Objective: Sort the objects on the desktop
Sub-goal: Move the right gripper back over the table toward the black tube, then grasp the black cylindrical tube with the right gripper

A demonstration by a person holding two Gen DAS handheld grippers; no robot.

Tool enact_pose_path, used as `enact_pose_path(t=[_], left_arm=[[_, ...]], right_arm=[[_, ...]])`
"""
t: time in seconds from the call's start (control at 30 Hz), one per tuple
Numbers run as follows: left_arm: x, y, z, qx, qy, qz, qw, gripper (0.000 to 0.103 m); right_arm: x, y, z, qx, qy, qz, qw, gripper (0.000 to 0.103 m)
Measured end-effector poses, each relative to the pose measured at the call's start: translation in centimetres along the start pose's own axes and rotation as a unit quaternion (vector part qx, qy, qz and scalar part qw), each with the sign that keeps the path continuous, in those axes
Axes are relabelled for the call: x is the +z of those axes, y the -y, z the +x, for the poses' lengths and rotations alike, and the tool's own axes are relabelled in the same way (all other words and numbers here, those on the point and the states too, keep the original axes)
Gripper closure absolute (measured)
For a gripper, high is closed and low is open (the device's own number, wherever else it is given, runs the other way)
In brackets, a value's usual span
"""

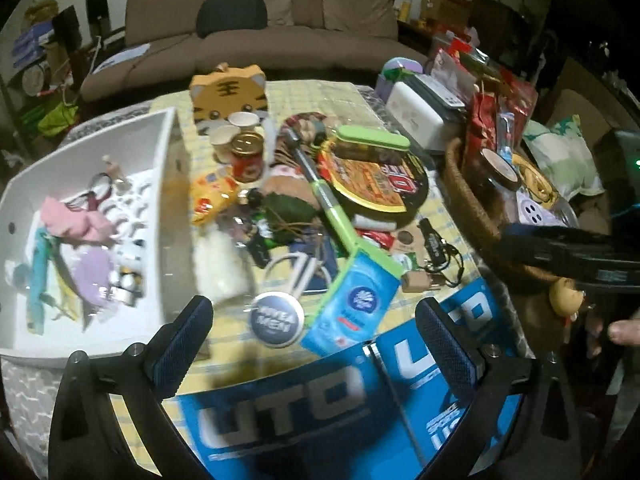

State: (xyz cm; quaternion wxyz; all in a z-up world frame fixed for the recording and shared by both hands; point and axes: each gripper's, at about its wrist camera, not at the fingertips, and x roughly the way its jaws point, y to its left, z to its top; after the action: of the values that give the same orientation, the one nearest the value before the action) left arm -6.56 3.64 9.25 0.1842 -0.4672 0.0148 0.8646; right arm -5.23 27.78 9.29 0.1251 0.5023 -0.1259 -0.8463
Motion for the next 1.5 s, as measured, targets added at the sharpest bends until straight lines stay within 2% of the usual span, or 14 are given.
enact_pose_path(t=[0.03, 0.3, 0.47, 0.5, 0.67, 0.73, 0.8, 0.9, 1.0, 1.07, 1.13, 1.2, 1.27, 1.5], left_arm=[[0.0, 0.4, 0.5, -0.003, -0.001, 0.002, 1.0, 0.0], [0.8, 1.1, 3.6, -0.011, 0.002, 0.02, 0.9997, 0.0], [1.6, 0.2, 5.0, 0.011, 0.01, 0.041, 0.9991, 0.0], [1.9, -0.3, 4.9, 0.013, 0.014, 0.036, 0.9992, 0.0], [4.2, -4.1, 4.4, -0.002, 0.033, -0.014, 0.9994, 0.0], [4.7, -5.0, 4.3, -0.002, 0.038, -0.022, 0.999, 0.0], [4.9, -5.5, 4.2, -0.012, 0.043, -0.031, 0.9985, 0.0], [4.9, -4.8, 4.9, -0.035, 0.031, -0.022, 0.9987, 0.0], [4.4, -2.3, 5.9, -0.042, 0.014, 0.019, 0.9988, 0.0], [4.1, -0.8, 6.4, -0.041, 0.009, 0.046, 0.9981, 0.002], [3.9, 0.4, 6.9, -0.05, 0.008, 0.061, 0.9969, 0.002], [3.7, 1.4, 7.7, -0.068, 0.002, 0.07, 0.9952, 0.002], [3.6, 2.6, 8.7, -0.046, 0.0, 0.088, 0.9951, 0.002], [4.1, 7.4, 13.5, -0.016, -0.032, 0.125, 0.9915, 0.002]], right_arm=[[0.0, 0.7, 1.0, -0.007, -0.007, 0.005, 1.0, 0.043], [1.1, 3.6, 8.0, -0.076, -0.046, 0.007, 0.996, 0.043], [1.9, 3.9, 11.4, -0.139, -0.07, -0.027, 0.988, 0.045], [1.9, 4.0, 11.8, -0.149, -0.071, -0.032, 0.986, 0.056], [1.9, 3.7, 14.0, -0.198, -0.099, -0.06, 0.973, 0.065], [1.7, 3.7, 14.5, -0.199, -0.106, -0.064, 0.972, 0.068], [1.9, 3.6, 14.3, -0.184, -0.109, -0.065, 0.975, 0.088], [2.0, 3.6, 13.3, -0.164, -0.095, -0.056, 0.98, 0.088], [2.5, 4.2, 10.0, -0.072, -0.056, -0.006, 0.996, 0.088], [2.7, 4.4, 7.5, -0.021, -0.026, 0.018, 0.999, 0.088], [2.8, 4.5, 6.0, 0.034, -0.004, 0.039, 0.999, 0.088], [2.9, 4.9, 4.7, 0.095, 0.014, 0.07, 0.993, 0.088], [2.9, 5.3, 4.1, 0.129, 0.026, 0.091, 0.987, 0.088], [3.2, 7.3, 2.2, 0.128, 0.056, 0.124, 0.982, 0.088]])
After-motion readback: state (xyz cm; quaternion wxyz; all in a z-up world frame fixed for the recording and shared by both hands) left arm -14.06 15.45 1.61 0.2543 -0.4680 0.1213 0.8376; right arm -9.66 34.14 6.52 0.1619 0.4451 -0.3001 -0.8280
